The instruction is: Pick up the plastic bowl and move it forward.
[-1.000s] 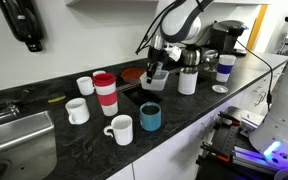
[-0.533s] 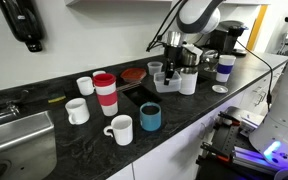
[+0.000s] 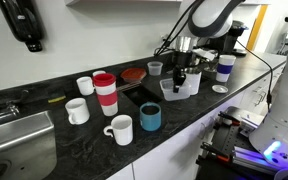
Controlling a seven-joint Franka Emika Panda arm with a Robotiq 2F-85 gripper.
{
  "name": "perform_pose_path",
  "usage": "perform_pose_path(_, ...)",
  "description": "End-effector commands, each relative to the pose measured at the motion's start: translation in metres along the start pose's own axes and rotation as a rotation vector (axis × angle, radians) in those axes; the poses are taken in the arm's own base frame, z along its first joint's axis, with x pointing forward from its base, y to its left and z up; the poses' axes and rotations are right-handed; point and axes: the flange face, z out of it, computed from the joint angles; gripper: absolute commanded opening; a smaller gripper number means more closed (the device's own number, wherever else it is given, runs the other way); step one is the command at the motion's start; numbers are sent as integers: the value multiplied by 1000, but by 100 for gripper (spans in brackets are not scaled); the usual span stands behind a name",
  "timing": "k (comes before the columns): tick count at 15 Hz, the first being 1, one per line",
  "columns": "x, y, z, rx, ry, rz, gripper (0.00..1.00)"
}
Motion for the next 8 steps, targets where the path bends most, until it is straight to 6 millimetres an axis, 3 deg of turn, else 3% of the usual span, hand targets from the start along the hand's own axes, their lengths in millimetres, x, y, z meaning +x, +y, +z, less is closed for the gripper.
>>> perform_pose_path(1,0,-6,-3,17,23,-26,2)
perform_pose_path(8,-11,-27,16,104,-67,-243,2)
